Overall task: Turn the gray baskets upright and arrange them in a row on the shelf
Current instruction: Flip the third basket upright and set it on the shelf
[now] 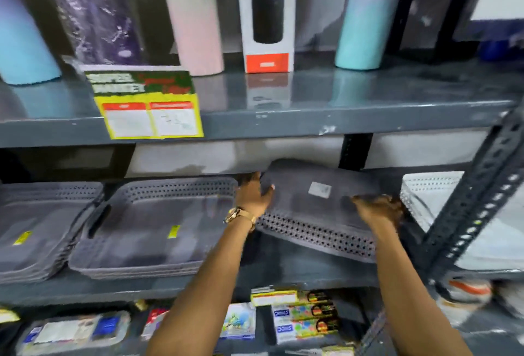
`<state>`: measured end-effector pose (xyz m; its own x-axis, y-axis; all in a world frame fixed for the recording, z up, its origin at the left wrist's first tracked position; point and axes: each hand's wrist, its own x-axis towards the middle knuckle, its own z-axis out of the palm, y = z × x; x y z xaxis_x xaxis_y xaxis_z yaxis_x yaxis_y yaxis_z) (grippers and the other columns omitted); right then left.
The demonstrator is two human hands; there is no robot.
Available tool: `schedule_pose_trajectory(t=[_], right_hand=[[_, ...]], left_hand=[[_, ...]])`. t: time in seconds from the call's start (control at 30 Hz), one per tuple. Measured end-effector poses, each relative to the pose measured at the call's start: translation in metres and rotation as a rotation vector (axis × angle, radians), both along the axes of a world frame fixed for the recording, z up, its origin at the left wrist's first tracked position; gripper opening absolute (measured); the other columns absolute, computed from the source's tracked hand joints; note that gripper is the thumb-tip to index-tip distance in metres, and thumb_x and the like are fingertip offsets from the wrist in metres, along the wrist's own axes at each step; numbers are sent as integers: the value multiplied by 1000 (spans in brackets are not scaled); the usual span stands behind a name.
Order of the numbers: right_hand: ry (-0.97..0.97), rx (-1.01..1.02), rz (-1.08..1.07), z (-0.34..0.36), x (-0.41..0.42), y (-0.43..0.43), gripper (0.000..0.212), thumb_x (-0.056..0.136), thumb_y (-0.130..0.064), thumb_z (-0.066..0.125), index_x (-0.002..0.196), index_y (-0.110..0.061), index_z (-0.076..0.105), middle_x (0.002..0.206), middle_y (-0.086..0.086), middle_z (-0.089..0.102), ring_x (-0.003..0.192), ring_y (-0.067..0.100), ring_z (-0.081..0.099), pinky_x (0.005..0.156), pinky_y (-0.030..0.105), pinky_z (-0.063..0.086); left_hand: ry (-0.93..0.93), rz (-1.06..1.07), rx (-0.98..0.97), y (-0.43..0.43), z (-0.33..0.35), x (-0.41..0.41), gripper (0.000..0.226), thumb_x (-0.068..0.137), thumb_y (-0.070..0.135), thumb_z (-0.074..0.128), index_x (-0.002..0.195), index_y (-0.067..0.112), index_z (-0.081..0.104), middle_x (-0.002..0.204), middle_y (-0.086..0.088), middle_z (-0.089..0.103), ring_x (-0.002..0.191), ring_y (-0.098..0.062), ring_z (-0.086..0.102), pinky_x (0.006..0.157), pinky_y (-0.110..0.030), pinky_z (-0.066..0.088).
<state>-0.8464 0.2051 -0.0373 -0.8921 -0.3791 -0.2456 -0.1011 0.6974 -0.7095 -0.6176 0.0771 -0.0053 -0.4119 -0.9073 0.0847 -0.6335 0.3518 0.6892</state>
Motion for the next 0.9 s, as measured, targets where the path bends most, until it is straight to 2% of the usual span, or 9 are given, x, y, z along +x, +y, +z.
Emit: schedule_pose_trajectory(t=[0.07,0.2,0.37,0.43,0.57,0.63,0.77,0.83,0.9], right_hand=[[-111,-46,73,-41,-44,-20,109,50,-88,48,132,-16,46,153,18,34,139,38,32,113,54,28],[-153,-152,50,-23,-30,-20,107,65,-66,60,145,-1,31,151,21,35,137,40,35,110,52,34],[27,-388,1,13,-10,-11,102,64,-76,50,131,0,49,134,24,53,122,40,52,100,50,42],[33,-649,-99,33,-7,-4,90,68,-72,49,120,1,59,123,23,61,113,37,58,93,42,44],[-73,-1078,-255,73,-10,4,42,92,-33,49,116,-1,63,109,0,58,106,21,55,84,20,36],[-176,-1076,-263,79,-13,8,50,90,-45,48,122,-8,61,114,-3,58,113,21,55,89,22,37],[-413,-965,-231,61,-20,10,84,70,-75,48,133,-20,52,139,2,52,128,22,47,104,35,36],[-410,-875,-256,51,-21,12,80,75,-70,47,130,-13,54,137,9,54,126,28,51,105,38,39],[-380,-773,-314,42,-19,17,64,91,-52,40,129,-2,53,137,17,53,123,32,51,96,36,38]], left_hand=[[-79,40,116,-5,-8,-17,60,90,39,52,139,8,36,136,-24,53,124,-41,50,100,-43,44],[-20,166,260,-2,-20,-31,86,84,66,38,139,1,35,143,-27,44,130,-42,44,108,-48,37],[47,302,271,3,-16,-30,81,92,63,20,148,5,25,155,-26,25,144,-39,23,117,-49,20],[227,322,197,9,-9,-29,75,93,60,23,146,7,28,151,-27,31,141,-41,28,114,-49,23],[692,371,190,18,16,-18,72,89,67,28,132,11,47,138,-17,52,124,-34,51,101,-40,40],[789,444,325,17,20,-7,96,74,84,24,128,11,53,137,-19,55,122,-37,54,108,-48,40],[893,383,485,23,14,10,72,92,63,20,129,11,55,126,-13,62,116,-29,59,98,-42,46],[897,371,551,27,6,16,65,94,58,28,127,11,57,124,-12,62,108,-27,61,91,-39,48],[882,426,584,31,2,21,47,94,50,40,105,12,66,110,-15,66,83,-23,63,73,-32,53]])
